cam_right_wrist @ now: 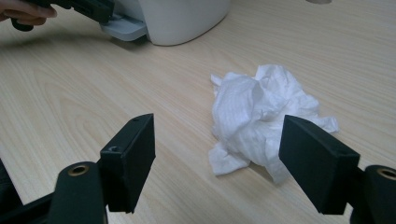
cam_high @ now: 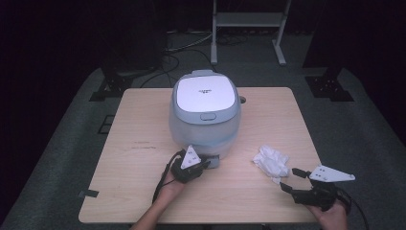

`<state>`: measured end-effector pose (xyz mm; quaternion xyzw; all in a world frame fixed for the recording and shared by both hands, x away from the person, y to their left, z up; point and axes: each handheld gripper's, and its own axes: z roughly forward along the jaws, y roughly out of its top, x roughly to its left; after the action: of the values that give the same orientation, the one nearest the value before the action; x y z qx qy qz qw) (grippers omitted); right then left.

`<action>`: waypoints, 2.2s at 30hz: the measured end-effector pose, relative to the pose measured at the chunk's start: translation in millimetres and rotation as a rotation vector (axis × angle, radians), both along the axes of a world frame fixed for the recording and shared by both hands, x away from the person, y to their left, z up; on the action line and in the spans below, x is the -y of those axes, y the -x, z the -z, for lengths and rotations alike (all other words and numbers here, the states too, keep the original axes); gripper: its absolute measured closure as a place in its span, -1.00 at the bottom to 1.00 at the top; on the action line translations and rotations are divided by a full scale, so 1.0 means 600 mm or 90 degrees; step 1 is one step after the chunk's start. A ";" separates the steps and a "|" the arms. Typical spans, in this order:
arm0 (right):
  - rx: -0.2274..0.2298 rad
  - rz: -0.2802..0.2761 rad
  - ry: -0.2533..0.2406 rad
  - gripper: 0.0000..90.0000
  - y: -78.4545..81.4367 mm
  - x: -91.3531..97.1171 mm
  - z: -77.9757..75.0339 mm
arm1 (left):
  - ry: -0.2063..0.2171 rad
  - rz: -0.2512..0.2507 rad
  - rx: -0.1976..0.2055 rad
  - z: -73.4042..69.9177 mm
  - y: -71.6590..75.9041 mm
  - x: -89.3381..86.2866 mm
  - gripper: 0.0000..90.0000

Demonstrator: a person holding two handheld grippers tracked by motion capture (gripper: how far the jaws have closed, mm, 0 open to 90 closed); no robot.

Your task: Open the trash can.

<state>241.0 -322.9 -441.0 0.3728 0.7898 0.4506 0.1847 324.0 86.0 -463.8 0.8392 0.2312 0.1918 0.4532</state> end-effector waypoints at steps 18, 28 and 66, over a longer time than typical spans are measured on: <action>-0.005 0.002 0.011 -0.42 -0.002 -0.003 0.003 | 0.024 -0.011 -0.005 0.018 0.000 0.000 0.62; -0.004 -0.004 0.015 -0.42 -0.002 -0.012 0.002 | 0.015 -0.012 -0.002 0.019 -0.002 0.003 0.74; -0.048 -0.004 0.070 -0.29 -0.055 -0.022 0.005 | -0.019 -0.016 -0.036 0.027 -0.010 0.012 0.78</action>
<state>273.7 -309.6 -443.8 0.3763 0.8210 0.3929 0.1733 329.8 79.0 -480.2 0.8482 0.2511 0.1773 0.4315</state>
